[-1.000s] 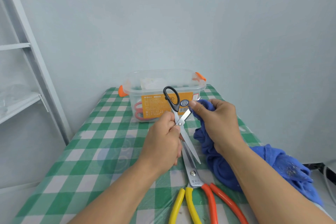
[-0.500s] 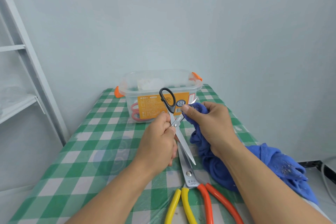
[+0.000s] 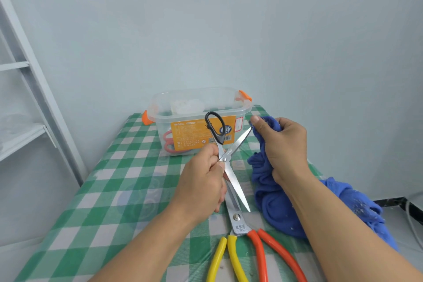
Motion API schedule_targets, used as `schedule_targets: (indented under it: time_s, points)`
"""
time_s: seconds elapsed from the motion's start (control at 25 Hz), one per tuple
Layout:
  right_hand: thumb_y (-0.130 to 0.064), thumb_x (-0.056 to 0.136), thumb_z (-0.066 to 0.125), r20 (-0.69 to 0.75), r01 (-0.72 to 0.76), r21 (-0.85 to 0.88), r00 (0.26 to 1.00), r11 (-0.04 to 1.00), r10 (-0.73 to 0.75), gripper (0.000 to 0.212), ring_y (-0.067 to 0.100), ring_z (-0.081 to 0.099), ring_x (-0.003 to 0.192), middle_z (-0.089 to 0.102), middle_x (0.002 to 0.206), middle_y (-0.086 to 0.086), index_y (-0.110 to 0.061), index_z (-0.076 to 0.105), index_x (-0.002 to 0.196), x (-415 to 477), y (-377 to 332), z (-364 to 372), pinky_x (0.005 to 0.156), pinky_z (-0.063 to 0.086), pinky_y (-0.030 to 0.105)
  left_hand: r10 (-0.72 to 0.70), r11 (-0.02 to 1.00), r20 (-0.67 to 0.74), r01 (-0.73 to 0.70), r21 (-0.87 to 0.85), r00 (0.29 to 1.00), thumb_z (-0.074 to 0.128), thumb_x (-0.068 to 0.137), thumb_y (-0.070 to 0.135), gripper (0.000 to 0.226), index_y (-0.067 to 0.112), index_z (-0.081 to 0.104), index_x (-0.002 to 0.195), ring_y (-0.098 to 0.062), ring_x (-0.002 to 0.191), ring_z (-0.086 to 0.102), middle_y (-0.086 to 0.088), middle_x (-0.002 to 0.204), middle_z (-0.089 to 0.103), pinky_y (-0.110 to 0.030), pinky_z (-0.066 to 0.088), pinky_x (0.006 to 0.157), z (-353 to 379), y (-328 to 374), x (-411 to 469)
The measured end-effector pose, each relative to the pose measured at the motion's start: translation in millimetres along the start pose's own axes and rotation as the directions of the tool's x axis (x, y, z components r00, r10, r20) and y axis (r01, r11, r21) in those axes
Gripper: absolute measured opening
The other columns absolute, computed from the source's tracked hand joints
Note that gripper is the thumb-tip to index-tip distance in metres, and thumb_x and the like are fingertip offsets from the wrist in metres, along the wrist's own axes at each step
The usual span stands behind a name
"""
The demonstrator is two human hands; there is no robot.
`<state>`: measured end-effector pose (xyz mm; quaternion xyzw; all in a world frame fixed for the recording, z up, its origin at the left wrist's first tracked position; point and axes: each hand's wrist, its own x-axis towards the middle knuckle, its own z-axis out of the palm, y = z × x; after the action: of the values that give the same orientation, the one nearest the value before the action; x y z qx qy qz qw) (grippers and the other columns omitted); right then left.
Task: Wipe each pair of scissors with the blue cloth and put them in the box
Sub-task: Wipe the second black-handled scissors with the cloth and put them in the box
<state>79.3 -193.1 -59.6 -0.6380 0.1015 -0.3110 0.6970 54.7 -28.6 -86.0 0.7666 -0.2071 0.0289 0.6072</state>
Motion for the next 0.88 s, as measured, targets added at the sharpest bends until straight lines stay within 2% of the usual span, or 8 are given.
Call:
schedule_targets:
  time_s: [0.12, 0.28, 0.44, 0.56, 0.72, 0.88]
  points:
    - [-0.028, 0.087, 0.079, -0.019, -0.029, 0.109, 0.999, 0.994, 0.031, 0.027, 0.016, 0.05, 0.043, 0.054, 0.051, 0.001, -0.007, 0.066, 0.075, -1, -4, -4, 0.04, 0.046, 0.025, 0.002, 1.0, -0.002, -0.002, 0.016, 1.0, 0.037, 0.103, 0.001, 0.009, -0.002, 0.044, 0.098, -0.018, 0.034, 0.038, -0.013, 0.055, 0.045, -0.028, 0.033, 0.039, 0, -2, 2]
    - [-0.031, 0.093, 0.071, 0.073, -0.102, 0.17, 0.993, 0.98, 0.09, 0.028, 0.024, 0.051, 0.038, 0.057, 0.057, 0.005, -0.004, 0.068, 0.088, -9, -8, -3, 0.038, 0.049, 0.03, -0.003, 1.0, -0.018, 0.003, -0.023, 1.0, 0.035, 0.104, 0.0, 0.015, 0.005, 0.043, 0.092, -0.021, 0.034, 0.037, -0.012, 0.048, 0.046, -0.027, 0.034, 0.039, -7, -2, 4]
    - [-0.026, 0.098, 0.064, 0.145, -0.091, 0.161, 0.987, 0.983, 0.068, 0.027, 0.02, 0.044, 0.036, 0.05, 0.054, 0.0, -0.008, 0.059, 0.078, -14, -10, -2, 0.037, 0.043, 0.026, -0.019, 0.997, -0.03, 0.017, -0.082, 0.999, 0.035, 0.105, 0.001, 0.016, 0.007, 0.047, 0.097, -0.021, 0.035, 0.037, -0.01, 0.046, 0.046, -0.026, 0.035, 0.039, -11, -1, 3]
    - [-0.02, 0.093, 0.071, 0.199, -0.041, 0.132, 0.98, 0.99, 0.014, 0.018, 0.024, 0.05, 0.039, 0.058, 0.058, 0.002, -0.006, 0.062, 0.083, -21, -11, 1, 0.037, 0.046, 0.03, -0.025, 0.991, -0.028, 0.021, -0.13, 0.999, 0.034, 0.104, 0.0, 0.015, 0.004, 0.047, 0.097, -0.022, 0.034, 0.036, -0.012, 0.046, 0.046, -0.027, 0.035, 0.04, -13, 0, 4]
    - [-0.013, 0.083, 0.08, 0.241, 0.004, 0.117, 0.97, 0.993, -0.032, 0.02, 0.015, 0.055, 0.047, 0.063, 0.06, -0.002, -0.001, 0.065, 0.09, -27, -9, 6, 0.042, 0.052, 0.039, -0.036, 0.979, 0.003, 0.036, -0.199, 0.999, 0.034, 0.103, 0.0, 0.015, 0.001, 0.045, 0.095, -0.021, 0.034, 0.034, -0.012, 0.045, 0.044, -0.025, 0.033, 0.039, -13, 1, 4]
    - [-0.015, 0.078, 0.085, 0.323, -0.086, 0.097, 0.945, 0.992, 0.051, 0.023, 0.018, 0.053, 0.048, 0.06, 0.063, 0.004, -0.004, 0.065, 0.084, -26, -2, 11, 0.047, 0.048, 0.033, -0.031, 0.975, 0.03, 0.037, -0.22, 0.999, 0.041, 0.101, 0.008, 0.008, 0.003, 0.043, 0.094, -0.022, 0.035, 0.034, -0.021, 0.051, 0.042, -0.025, 0.033, 0.038, -12, 0, 4]
